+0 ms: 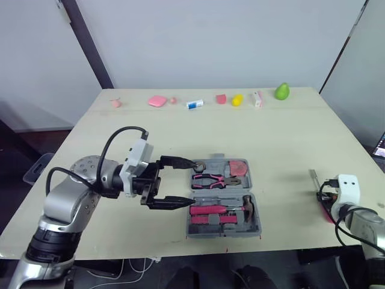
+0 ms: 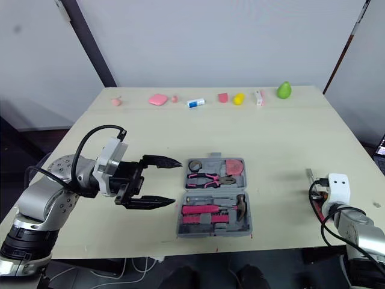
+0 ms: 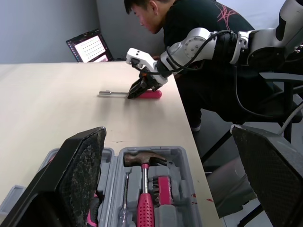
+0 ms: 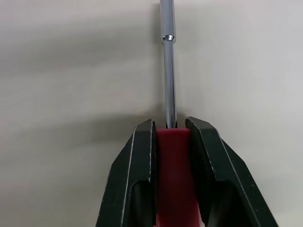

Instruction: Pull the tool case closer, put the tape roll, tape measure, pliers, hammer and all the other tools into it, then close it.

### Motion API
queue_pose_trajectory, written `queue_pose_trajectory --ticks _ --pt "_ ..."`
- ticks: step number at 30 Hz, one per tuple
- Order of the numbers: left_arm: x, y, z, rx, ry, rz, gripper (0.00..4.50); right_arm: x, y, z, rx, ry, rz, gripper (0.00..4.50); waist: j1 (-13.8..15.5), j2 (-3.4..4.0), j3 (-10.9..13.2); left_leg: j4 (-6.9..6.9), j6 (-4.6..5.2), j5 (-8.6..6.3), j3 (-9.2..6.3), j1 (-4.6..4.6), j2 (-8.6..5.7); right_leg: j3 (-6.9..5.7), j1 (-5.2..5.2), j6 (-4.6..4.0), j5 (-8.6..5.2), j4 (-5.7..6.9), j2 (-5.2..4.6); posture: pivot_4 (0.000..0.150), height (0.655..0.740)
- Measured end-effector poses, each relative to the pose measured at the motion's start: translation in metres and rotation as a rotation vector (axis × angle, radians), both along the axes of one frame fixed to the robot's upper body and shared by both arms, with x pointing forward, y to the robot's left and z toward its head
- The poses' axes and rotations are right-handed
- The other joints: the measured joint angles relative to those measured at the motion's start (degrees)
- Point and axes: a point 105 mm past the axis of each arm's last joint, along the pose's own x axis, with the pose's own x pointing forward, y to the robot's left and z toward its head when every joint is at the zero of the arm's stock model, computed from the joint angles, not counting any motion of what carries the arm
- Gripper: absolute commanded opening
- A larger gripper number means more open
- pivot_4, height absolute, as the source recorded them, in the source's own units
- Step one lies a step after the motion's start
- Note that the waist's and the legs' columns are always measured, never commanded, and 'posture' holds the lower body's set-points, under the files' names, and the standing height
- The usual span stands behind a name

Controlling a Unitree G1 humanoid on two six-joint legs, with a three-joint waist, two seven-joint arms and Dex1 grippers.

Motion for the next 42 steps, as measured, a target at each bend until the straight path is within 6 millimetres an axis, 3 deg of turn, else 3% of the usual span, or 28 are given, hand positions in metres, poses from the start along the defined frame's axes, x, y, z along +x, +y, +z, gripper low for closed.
queue_pose_trajectory --ticks 6,11,15,23,24,25,28,29,30,31,32,35,42 --pt "-0.002 -0.001 -0.002 -0.004 0.008 -0.002 4.5 0.002 0.039 0.015 0.02 -0.036 0.056 0.44 -0.09 0.01 0.01 -0.02 0.0 0.0 -0.03 0.0 0.03 -0.01 -0.03 0.01 -0.01 0.01 0.04 0.15 0.74" --pt "-0.003 -0.001 -0.002 -0.005 -0.003 -0.006 4.5 0.0 0.084 0.021 0.075 -0.046 0.092 0.44 0.06 0.01 0.01 -0.02 0.0 0.0 -0.06 -0.05 0.03 -0.04 -0.04 -0.01 -0.01 -0.02 0.02 0.15 0.74" --pt "-0.003 -0.001 -0.001 -0.005 -0.009 -0.009 4.5 -0.008 0.099 0.014 0.082 -0.01 0.098 0.44 0.09 0.02 0.02 -0.02 0.0 0.0 -0.07 -0.07 0.02 -0.03 -0.04 -0.01 -0.01 -0.06 -0.02 0.15 0.74" --pt "-0.005 -0.001 -0.001 -0.004 -0.02 -0.019 4.5 -0.024 0.109 0.0 0.095 0.046 0.095 0.44 -0.07 0.02 0.03 -0.1 0.0 0.0 -0.07 -0.07 0.04 0.01 -0.14 -0.02 -0.02 -0.03 0.02 0.15 0.74" --pt "-0.005 -0.001 -0.001 -0.004 -0.023 -0.022 4.5 -0.024 0.109 0.001 0.093 0.04 0.093 1.48 -0.08 0.02 0.03 -0.1 0.0 0.0 -0.07 -0.07 0.04 0.02 -0.15 -0.02 -0.03 -0.04 0.02 0.15 0.74" --pt "-0.005 -0.001 -0.001 -0.003 -0.026 -0.024 4.5 -0.024 0.109 0.002 0.092 0.036 0.094 2.03 -0.08 0.02 0.03 -0.1 0.0 0.0 -0.07 -0.07 0.04 0.02 -0.15 -0.01 -0.03 -0.04 0.02 0.15 0.74" --pt "-0.006 -0.001 -0.003 0.001 -0.023 -0.026 4.5 -0.024 0.109 0.002 0.096 0.033 0.1 3.14 -0.08 0.01 0.03 -0.13 0.0 0.0 -0.06 -0.07 0.04 0.02 -0.15 -0.01 -0.03 -0.05 0.02 0.15 0.74" --pt "-0.007 0.0 -0.005 0.002 -0.018 -0.03 4.5 -0.025 0.108 0.002 0.097 0.033 0.11 3.69 -0.08 0.02 0.03 -0.14 0.0 0.0 -0.06 -0.07 0.04 0.03 -0.16 -0.01 -0.03 -0.05 0.02 0.15 0.74" --pt "-0.007 0.001 -0.005 0.001 -0.016 -0.029 4.5 -0.025 0.106 0.003 0.094 0.032 0.111 3.69 -0.08 0.02 0.03 -0.14 0.0 0.0 -0.06 -0.07 0.04 0.03 -0.16 -0.01 -0.03 -0.05 0.02 0.15 0.74" --pt "-0.007 0.001 -0.006 0.001 -0.013 -0.028 4.5 -0.026 0.104 0.005 0.09 0.025 0.113 4.19 -0.07 0.02 0.03 -0.14 0.0 0.0 -0.07 -0.07 0.04 0.03 -0.16 -0.01 -0.03 -0.05 0.01 0.15 0.74" --pt "-0.007 0.002 -0.007 0.001 -0.014 -0.029 4.5 -0.026 0.098 0.01 0.081 0.012 0.115 4.43 -0.04 0.01 0.04 -0.14 0.0 0.0 -0.06 -0.07 0.03 0.03 -0.16 -0.01 -0.03 -0.05 0.01 0.15 0.74" --pt "-0.007 0.002 -0.007 0.0 -0.017 -0.032 4.5 -0.027 0.09 0.025 0.058 -0.025 0.154 4.43 -0.02 0.02 0.04 -0.14 0.0 0.0 -0.07 -0.07 0.03 0.05 -0.16 -0.01 -0.03 -0.06 0.0 0.15 0.74" --pt "-0.007 0.007 -0.014 -0.001 -0.009 -0.02 4.5 -0.026 0.081 0.064 -0.026 -0.053 0.506 4.43 -0.06 -0.03 0.09 -0.15 0.0 0.0 -0.01 -0.04 0.03 0.04 -0.15 -0.07 -0.13 -0.09 0.02 0.15 0.74"
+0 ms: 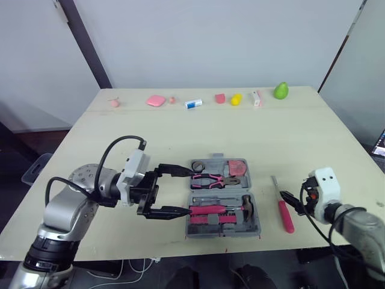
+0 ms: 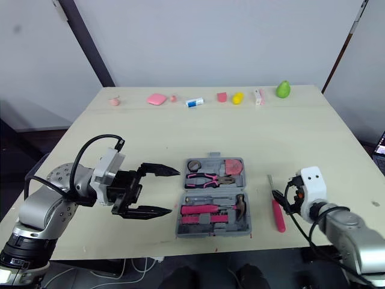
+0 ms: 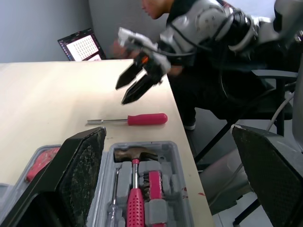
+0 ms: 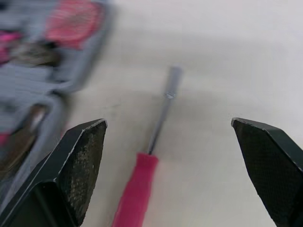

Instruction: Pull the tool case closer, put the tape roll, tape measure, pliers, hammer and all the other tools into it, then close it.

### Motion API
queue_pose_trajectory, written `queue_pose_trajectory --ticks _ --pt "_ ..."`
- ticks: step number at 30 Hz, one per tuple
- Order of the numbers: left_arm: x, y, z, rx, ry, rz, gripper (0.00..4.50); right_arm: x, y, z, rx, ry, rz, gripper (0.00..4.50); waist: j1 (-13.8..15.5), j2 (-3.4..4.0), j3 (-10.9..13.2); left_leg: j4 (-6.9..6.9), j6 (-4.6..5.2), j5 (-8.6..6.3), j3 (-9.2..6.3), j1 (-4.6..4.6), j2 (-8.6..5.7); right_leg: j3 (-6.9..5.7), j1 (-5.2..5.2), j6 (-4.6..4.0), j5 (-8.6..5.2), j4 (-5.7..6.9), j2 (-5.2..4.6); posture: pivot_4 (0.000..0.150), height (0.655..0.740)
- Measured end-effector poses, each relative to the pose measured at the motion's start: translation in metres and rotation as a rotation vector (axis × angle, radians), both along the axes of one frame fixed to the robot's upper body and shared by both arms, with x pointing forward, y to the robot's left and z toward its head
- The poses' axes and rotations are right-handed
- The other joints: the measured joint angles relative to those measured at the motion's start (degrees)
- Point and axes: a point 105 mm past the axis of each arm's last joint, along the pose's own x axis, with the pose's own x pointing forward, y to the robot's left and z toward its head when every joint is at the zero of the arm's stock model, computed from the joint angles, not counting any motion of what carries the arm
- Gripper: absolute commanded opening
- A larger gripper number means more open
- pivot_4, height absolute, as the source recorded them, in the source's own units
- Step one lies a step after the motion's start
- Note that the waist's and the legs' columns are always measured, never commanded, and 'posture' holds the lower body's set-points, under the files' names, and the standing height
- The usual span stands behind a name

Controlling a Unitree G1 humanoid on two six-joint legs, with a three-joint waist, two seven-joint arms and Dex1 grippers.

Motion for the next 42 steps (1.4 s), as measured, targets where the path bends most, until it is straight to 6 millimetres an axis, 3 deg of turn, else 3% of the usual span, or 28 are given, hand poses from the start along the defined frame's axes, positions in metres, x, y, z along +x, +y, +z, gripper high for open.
queue_pose_trajectory --ticks 10,20,28,35,42 --pt "0.0 0.008 -0.006 0.005 -0.004 0.03 4.5 0.021 -0.004 0.029 -0.202 -0.055 0.608 4.43 0.06 -0.09 0.14 -0.01 0.0 0.0 0.04 -0.03 0.01 -0.05 0.0 0.07 0.11 -0.06 0.01 0.15 0.74" --pt "-0.008 0.016 -0.01 0.03 0.007 0.058 4.5 0.032 -0.013 0.011 -0.601 -0.017 1.25 4.43 -0.03 -0.09 0.41 -0.02 0.0 0.0 0.09 0.01 0.03 -0.04 -0.01 0.05 0.13 -0.05 -0.02 0.15 0.74" --pt "-0.014 0.015 -0.008 0.031 -0.009 0.052 4.5 0.037 0.006 -0.013 -0.911 -0.05 1.694 4.43 -0.07 -0.05 0.51 -0.02 -0.01 0.01 0.04 0.02 0.04 -0.02 -0.01 0.02 0.13 -0.02 -0.07 0.15 0.74" --pt "-0.015 0.015 -0.01 0.033 -0.006 0.052 4.5 0.034 0.022 -0.029 -0.995 -0.112 1.904 4.43 0.04 -0.02 0.56 0.0 -0.02 0.02 -0.03 0.06 0.02 0.0 -0.01 0.02 0.14 0.05 -0.12 0.15 0.74" --pt "-0.016 0.014 -0.009 0.034 -0.01 0.047 4.5 0.04 0.024 -0.039 -1.112 -0.12 1.964 4.43 0.01 -0.01 0.56 0.0 -0.04 0.03 -0.02 0.09 0.01 0.0 -0.01 -0.06 0.1 0.09 -0.11 0.15 0.74"
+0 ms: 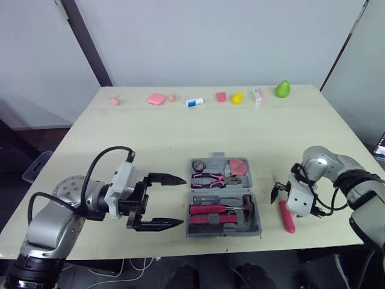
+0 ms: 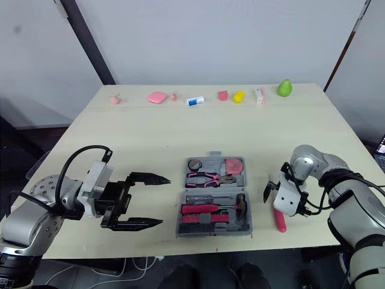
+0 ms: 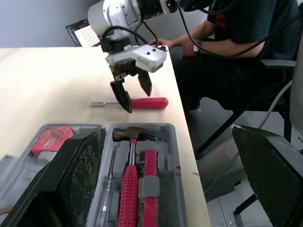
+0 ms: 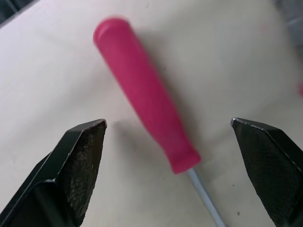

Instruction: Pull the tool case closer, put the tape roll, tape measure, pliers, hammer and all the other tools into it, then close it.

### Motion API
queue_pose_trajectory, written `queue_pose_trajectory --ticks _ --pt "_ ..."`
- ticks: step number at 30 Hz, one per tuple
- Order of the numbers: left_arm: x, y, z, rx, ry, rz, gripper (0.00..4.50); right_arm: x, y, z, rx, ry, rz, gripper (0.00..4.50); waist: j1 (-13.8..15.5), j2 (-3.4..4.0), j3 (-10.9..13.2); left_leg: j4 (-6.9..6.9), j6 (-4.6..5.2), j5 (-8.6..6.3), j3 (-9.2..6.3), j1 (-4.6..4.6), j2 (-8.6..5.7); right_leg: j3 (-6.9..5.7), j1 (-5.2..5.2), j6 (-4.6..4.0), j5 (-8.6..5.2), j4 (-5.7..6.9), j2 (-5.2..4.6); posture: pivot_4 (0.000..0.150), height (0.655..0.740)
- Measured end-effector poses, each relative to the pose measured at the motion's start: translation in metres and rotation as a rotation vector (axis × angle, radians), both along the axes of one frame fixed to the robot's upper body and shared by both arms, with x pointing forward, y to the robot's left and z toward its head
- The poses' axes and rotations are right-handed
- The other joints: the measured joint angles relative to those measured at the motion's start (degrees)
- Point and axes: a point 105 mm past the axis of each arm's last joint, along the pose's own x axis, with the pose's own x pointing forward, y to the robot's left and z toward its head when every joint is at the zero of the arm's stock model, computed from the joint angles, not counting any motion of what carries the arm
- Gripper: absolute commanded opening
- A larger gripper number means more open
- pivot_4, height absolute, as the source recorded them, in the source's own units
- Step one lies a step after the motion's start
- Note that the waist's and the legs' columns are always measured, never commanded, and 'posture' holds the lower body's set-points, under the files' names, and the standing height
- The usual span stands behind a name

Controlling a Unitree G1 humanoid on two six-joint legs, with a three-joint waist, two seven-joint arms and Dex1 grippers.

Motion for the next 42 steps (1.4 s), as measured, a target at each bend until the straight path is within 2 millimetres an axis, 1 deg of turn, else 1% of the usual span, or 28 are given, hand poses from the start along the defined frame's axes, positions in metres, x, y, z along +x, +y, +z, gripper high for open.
queue_pose_trajectory --ticks 2,3,4,5,6,8,9,10,11,12,13,14,18,21,22,23,24,25,27,30,32,33,34,35,37,38,41,42 --pt "0.0 0.0 0.0 0.0 0.001 0.001 4.5 0.001 0.003 -0.004 -0.005 -0.013 0.019 4.43 -0.03 0.0 0.0 0.0 0.0 0.0 0.01 0.0 0.0 0.0 0.0 0.0 0.0 0.0 0.0 0.15 0.74" --pt "0.0 0.0 0.0 -0.001 0.0 0.003 4.5 0.003 0.004 -0.003 -0.008 -0.027 0.028 4.02 -0.05 0.0 0.0 0.0 0.0 0.0 0.0 0.01 0.0 0.0 0.0 0.0 0.0 0.0 0.01 0.15 0.74" --pt "0.001 0.0 0.0 -0.002 0.0 0.006 4.5 0.004 0.004 -0.003 -0.01 -0.033 0.028 3.87 -0.06 0.0 0.0 0.0 -0.01 0.01 0.01 0.01 0.0 0.01 0.0 -0.01 0.0 0.0 0.0 0.15 0.74" --pt "0.001 0.0 0.0 -0.002 0.0 0.007 4.5 0.004 0.003 -0.003 -0.012 -0.034 0.026 3.58 -0.07 -0.02 -0.01 0.0 -0.01 0.01 0.01 0.03 0.0 0.02 0.01 -0.03 -0.01 0.0 0.0 0.15 0.74" --pt "0.001 0.0 0.0 -0.002 0.0 0.007 4.5 0.004 0.001 -0.004 -0.015 -0.037 0.026 3.03 -0.15 -0.07 -0.04 0.01 -0.01 0.01 0.02 0.1 0.0 0.02 0.07 -0.09 -0.04 0.0 0.01 0.15 0.74" --pt "0.0 0.0 0.001 -0.003 0.001 0.007 4.5 0.004 0.0 -0.004 -0.019 -0.041 0.03 2.33 -0.33 -0.1 -0.04 0.01 -0.01 0.01 0.02 0.21 0.01 0.04 0.16 -0.12 -0.05 0.0 0.01 0.15 0.74" --pt "0.0 0.0 0.001 -0.003 0.001 0.007 4.5 0.005 -0.001 -0.004 -0.019 -0.046 0.03 1.9 -0.53 -0.1 -0.04 0.01 -0.01 0.01 0.02 0.27 0.01 0.08 0.2 -0.13 -0.05 0.03 0.01 0.15 0.74" --pt "0.0 0.0 0.001 -0.003 0.001 0.007 4.5 0.005 -0.001 -0.004 -0.019 -0.047 0.03 1.74 -0.56 -0.1 -0.04 0.01 -0.01 0.01 0.02 0.27 0.01 0.08 0.2 -0.14 -0.05 0.04 0.01 0.15 0.74" --pt "0.0 0.0 0.001 -0.004 0.001 0.007 4.5 0.006 -0.001 -0.004 -0.016 -0.05 0.029 1.21 -0.72 -0.1 -0.04 0.01 -0.01 0.01 0.01 0.28 0.01 0.08 0.2 -0.14 -0.04 0.04 0.02 0.15 0.74" --pt "0.0 0.0 0.001 -0.004 0.001 0.006 4.5 0.006 -0.001 -0.004 -0.016 -0.052 0.028 0.92 -0.88 -0.1 -0.04 0.01 -0.01 0.01 0.01 0.28 0.02 0.08 0.2 -0.14 -0.04 0.05 0.02 0.15 0.74" --pt "0.0 0.0 0.001 -0.004 0.001 0.006 4.5 0.006 -0.001 -0.004 -0.017 -0.053 0.026 0.45 -1.03 -0.11 -0.04 0.01 -0.01 0.01 0.0 0.28 0.01 0.08 0.2 -0.14 -0.04 0.05 0.02 0.15 0.74" --pt "0.001 0.0 0.001 -0.004 0.001 0.005 4.5 0.007 -0.001 -0.003 -0.012 -0.056 0.028 0.35 -1.19 -0.1 -0.04 0.01 -0.01 0.01 0.0 0.28 0.02 0.09 0.2 -0.14 -0.03 0.06 0.02 0.15 0.74" --pt "0.001 -0.001 0.002 -0.005 -0.005 0.001 4.5 0.006 -0.003 -0.002 -0.007 -0.051 0.018 0.35 -1.4 -0.06 -0.01 0.01 -0.01 0.01 0.0 0.27 0.01 0.13 0.18 0.01 0.06 0.05 0.01 0.15 0.74" --pt "0.001 -0.003 0.001 -0.008 -0.001 -0.005 4.5 0.008 -0.01 0.005 0.008 -0.051 -0.053 0.35 -1.3 -0.01 0.06 0.01 -0.01 0.01 0.0 0.23 0.0 0.15 0.17 0.04 0.07 0.04 -0.01 0.15 0.74" --pt "0.001 -0.003 0.001 -0.008 -0.001 -0.007 4.5 0.009 -0.014 0.009 0.02 -0.051 -0.099 0.35 -1.16 -0.02 0.06 0.01 -0.01 0.0 -0.04 0.21 0.01 0.13 0.17 0.04 0.07 0.03 -0.01 0.15 0.74" --pt "0.001 -0.004 0.001 -0.009 0.0 -0.012 4.5 0.011 -0.022 0.017 0.06 -0.04 -0.234 0.35 -0.93 -0.02 0.06 0.01 -0.01 0.0 -0.1 0.17 0.01 0.07 0.17 0.04 0.07 0.03 -0.04 0.15 0.74" --pt "0.001 -0.004 0.001 -0.009 0.0 -0.012 4.5 0.011 -0.023 0.018 0.06 -0.039 -0.239 0.35 -0.9 -0.02 0.06 0.01 0.0 0.0 -0.1 0.17 0.02 0.06 0.17 0.04 0.07 0.04 -0.05 0.15 0.74" --pt "0.001 -0.004 0.001 -0.009 0.0 -0.015 4.5 0.01 -0.026 0.02 0.069 -0.026 -0.294 0.35 -0.88 -0.02 0.06 0.0 0.0 0.0 -0.09 0.17 0.01 0.08 0.16 0.04 0.07 0.02 -0.05 0.15 0.74" --pt "0.002 -0.006 0.002 -0.011 -0.005 -0.024 4.5 0.001 -0.037 0.026 0.155 0.069 -0.593 0.35 -0.25 -0.01 0.06 0.0 0.0 0.0 -0.19 0.12 0.05 -0.01 0.16 0.04 0.07 0.04 -0.06 0.15 0.74" --pt "0.002 -0.007 0.002 -0.012 -0.005 -0.028 4.5 -0.009 -0.037 0.029 0.235 0.163 -0.854 0.35 0.09 0.0 0.07 0.0 0.0 0.0 -0.18 0.1 0.03 -0.03 0.13 0.03 0.07 0.05 -0.03 0.15 0.74" --pt "0.002 -0.008 0.002 -0.014 -0.005 -0.03 4.5 -0.016 -0.036 0.03 0.301 0.219 -1.071 0.35 0.13 0.01 0.06 0.0 0.0 0.0 -0.14 0.11 0.0 -0.04 0.13 0.03 0.06 0.05 -0.02 0.15 0.74" --pt "0.002 -0.008 0.003 -0.016 -0.007 -0.031 4.5 -0.016 -0.036 0.031 0.372 0.225 -1.222 0.35 0.15 0.01 0.06 0.0 0.0 0.0 -0.12 0.09 0.0 -0.03 0.13 0.03 0.06 0.02 -0.01 0.15 0.74" --pt "0.002 -0.008 0.003 -0.016 -0.006 -0.031 4.5 -0.015 -0.036 0.032 0.385 0.224 -1.26 0.35 0.09 0.0 0.06 0.02 0.0 0.0 -0.1 0.11 -0.01 -0.02 0.13 0.04 0.06 0.03 -0.01 0.15 0.74" --pt "0.002 -0.009 0.003 -0.018 -0.008 -0.033 4.5 -0.013 -0.037 0.032 0.424 0.219 -1.344 0.35 0.09 0.0 0.06 0.02 0.0 0.0 -0.05 0.09 -0.03 0.01 0.1 -0.02 0.02 0.01 -0.01 0.15 0.74" --pt "0.003 -0.009 0.003 -0.022 -0.009 -0.035 4.5 -0.009 -0.039 0.032 0.515 0.207 -1.536 0.35 0.17 -0.01 0.06 0.03 0.0 0.0 0.0 0.07 -0.03 0.0 0.1 -0.03 0.01 0.02 -0.01 0.15 0.74" --pt "0.004 -0.01 0.005 -0.026 -0.013 -0.036 4.5 -0.008 -0.039 0.03 0.553 0.213 -1.683 0.35 0.15 -0.01 0.05 0.05 0.0 0.0 0.01 0.05 -0.04 -0.01 0.1 0.04 0.06 0.03 0.0 0.15 0.74" --pt "0.007 -0.011 0.008 -0.029 -0.025 -0.044 4.5 -0.009 -0.033 0.026 0.598 0.264 -1.914 0.35 0.12 -0.01 0.05 0.05 0.0 0.0 0.0 -0.04 -0.05 -0.03 0.04 0.07 0.07 0.02 0.02 0.15 0.74" --pt "0.007 -0.011 0.008 -0.028 -0.025 -0.046 4.5 -0.009 -0.032 0.025 0.608 0.273 -1.952 0.35 0.11 -0.01 0.05 0.04 0.0 0.0 0.0 -0.07 -0.05 -0.04 0.02 0.07 0.07 0.01 0.03 0.15 0.74"
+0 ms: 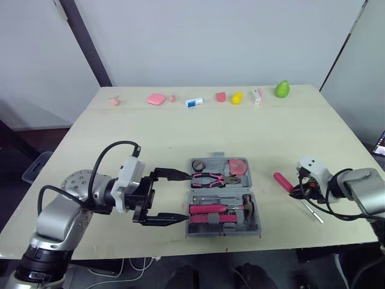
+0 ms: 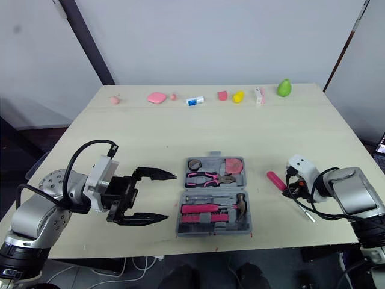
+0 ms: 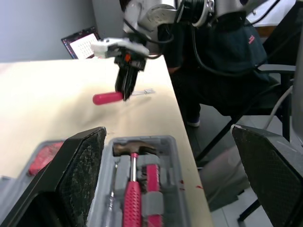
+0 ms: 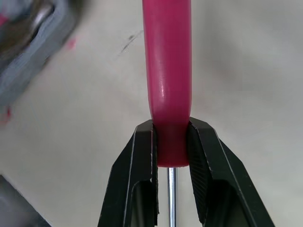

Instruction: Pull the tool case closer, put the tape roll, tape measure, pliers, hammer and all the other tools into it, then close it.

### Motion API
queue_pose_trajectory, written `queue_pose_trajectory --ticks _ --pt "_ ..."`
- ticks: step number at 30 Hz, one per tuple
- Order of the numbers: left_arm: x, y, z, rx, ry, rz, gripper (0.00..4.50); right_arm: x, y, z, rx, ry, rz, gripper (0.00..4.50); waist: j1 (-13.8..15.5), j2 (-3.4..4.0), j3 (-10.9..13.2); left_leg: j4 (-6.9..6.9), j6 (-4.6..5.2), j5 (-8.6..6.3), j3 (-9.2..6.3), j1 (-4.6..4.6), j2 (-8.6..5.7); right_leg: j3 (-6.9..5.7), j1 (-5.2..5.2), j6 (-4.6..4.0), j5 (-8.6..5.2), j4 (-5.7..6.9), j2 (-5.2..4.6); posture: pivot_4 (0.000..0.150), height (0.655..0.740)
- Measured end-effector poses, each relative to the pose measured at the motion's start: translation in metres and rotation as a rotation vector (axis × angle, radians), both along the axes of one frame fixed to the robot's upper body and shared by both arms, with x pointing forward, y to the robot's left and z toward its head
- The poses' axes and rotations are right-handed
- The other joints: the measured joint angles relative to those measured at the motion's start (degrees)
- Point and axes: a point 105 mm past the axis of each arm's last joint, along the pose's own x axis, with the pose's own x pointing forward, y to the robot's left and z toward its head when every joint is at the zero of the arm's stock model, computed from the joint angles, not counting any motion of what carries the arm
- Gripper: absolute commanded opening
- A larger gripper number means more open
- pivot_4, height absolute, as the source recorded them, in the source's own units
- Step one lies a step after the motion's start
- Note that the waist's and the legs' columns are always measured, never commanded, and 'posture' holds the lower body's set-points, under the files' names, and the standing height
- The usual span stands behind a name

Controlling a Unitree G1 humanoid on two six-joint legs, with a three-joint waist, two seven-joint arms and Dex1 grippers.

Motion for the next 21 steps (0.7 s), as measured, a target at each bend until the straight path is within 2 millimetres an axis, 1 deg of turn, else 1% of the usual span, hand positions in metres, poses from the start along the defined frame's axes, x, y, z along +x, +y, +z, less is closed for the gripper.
queue_pose_trajectory --ticks 3,7,10,13,16,17,18,21 --pt "0.002 -0.002 0.0 -0.002 0.006 -0.018 4.5 0.005 0.005 -0.004 0.05 0.037 -0.213 0.35 0.02 -0.01 -0.01 0.0 0.0 0.0 0.01 -0.07 0.0 -0.03 -0.03 0.0 0.0 0.0 0.02 0.15 0.74" --pt "0.004 -0.003 0.002 -0.004 0.001 -0.027 4.5 0.009 0.008 -0.013 0.061 0.073 -0.392 0.35 -0.01 -0.01 -0.01 -0.01 0.0 0.0 0.02 -0.11 -0.01 -0.05 -0.05 0.01 0.0 -0.02 0.02 0.15 0.74" --pt "0.005 -0.004 0.003 -0.005 -0.005 -0.029 4.5 0.014 0.009 -0.015 0.065 0.06 -0.471 0.35 -0.04 -0.04 -0.02 -0.01 0.0 0.0 0.01 -0.1 0.0 -0.06 -0.05 0.02 0.0 -0.02 0.03 0.15 0.74" --pt "0.005 -0.004 0.003 -0.005 -0.006 -0.029 4.5 0.018 0.007 -0.02 0.062 0.045 -0.554 0.35 -0.19 -0.06 -0.04 -0.01 0.0 0.0 0.01 -0.1 0.01 -0.06 -0.05 0.02 0.0 -0.02 0.05 0.15 0.74" --pt "0.005 -0.004 0.003 -0.009 -0.005 -0.029 4.5 0.021 0.005 -0.025 0.058 0.03 -0.594 0.35 -0.29 -0.08 -0.05 -0.01 0.0 0.0 0.03 -0.1 0.01 -0.05 -0.04 0.02 0.01 -0.02 0.06 0.15 0.74" --pt "0.005 -0.004 0.003 -0.009 -0.006 -0.03 4.5 0.021 0.005 -0.025 0.057 0.021 -0.595 1.39 -0.33 -0.11 -0.07 -0.01 0.0 0.0 0.03 -0.08 0.01 -0.04 -0.04 0.02 0.01 -0.02 0.06 0.15 0.74" --pt "0.005 -0.004 0.004 -0.009 -0.006 -0.031 4.5 0.023 0.005 -0.025 0.062 0.007 -0.598 1.71 -0.33 -0.11 -0.07 -0.01 0.0 0.0 0.03 -0.08 0.01 -0.04 -0.04 0.02 0.01 -0.02 0.05 0.15 0.74" --pt "0.005 -0.004 0.005 -0.009 -0.009 -0.04 4.5 0.026 0.01 -0.024 0.087 -0.017 -0.585 3.25 -0.32 -0.11 -0.07 -0.01 0.0 0.0 0.03 -0.07 0.01 -0.04 -0.03 0.02 0.01 -0.01 0.05 0.15 0.74"
